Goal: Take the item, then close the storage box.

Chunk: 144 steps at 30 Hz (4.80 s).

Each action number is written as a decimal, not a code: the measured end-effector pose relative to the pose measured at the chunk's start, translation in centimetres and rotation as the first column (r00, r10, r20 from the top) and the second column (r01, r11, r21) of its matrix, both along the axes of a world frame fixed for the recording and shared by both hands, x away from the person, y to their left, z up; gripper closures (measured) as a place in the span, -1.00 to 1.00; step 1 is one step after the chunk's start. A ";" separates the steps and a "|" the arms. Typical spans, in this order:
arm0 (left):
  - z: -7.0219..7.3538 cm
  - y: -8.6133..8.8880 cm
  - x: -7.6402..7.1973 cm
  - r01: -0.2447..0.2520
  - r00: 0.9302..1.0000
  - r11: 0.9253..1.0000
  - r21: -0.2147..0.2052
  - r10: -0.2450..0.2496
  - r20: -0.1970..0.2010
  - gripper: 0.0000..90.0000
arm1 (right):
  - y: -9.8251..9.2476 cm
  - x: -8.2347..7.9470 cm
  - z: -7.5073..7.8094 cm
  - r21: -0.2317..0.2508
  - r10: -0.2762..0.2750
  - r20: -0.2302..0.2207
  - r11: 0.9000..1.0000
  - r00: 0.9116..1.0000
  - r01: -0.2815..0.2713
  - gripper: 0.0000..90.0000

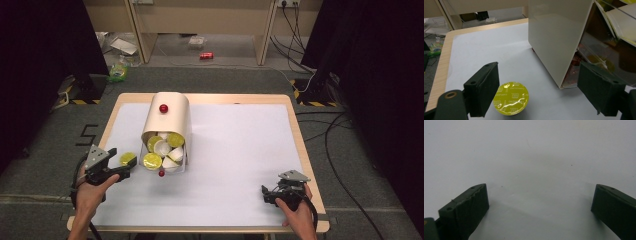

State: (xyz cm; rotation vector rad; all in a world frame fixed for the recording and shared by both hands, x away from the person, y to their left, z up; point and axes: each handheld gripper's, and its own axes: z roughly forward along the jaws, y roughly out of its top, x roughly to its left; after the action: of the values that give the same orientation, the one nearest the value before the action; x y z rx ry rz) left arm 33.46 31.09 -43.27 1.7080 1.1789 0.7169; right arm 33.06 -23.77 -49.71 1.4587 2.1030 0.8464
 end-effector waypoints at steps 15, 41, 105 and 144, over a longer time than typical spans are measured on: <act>0.3 -0.1 -1.0 -0.005 1.000 1.000 -0.007 0.005 0.012 -0.61 | 0.0 0.0 0.0 0.002 0.001 -0.003 1.000 1.000 -0.001 -0.97; -0.7 -0.3 -3.5 0.016 1.000 1.000 0.013 -0.016 -0.002 -0.61 | -0.1 0.0 0.0 0.004 0.004 -0.004 1.000 1.000 -0.004 -0.97; -0.5 -3.1 -3.5 0.066 0.998 0.998 0.015 -0.066 0.022 -0.64 | 0.0 0.0 0.0 0.002 0.001 -0.004 1.000 1.000 -0.001 -0.97; -0.4 -4.1 -1.5 0.043 0.999 0.999 -0.020 -0.043 0.000 -0.73 | -0.1 0.1 0.0 0.001 0.004 -0.005 1.000 1.000 -0.004 -0.98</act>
State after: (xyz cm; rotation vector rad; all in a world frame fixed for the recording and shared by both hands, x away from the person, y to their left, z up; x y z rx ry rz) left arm 31.94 27.01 -43.65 1.7122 1.1422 0.6769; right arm 33.15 -23.83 -49.73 1.4595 2.1100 0.8457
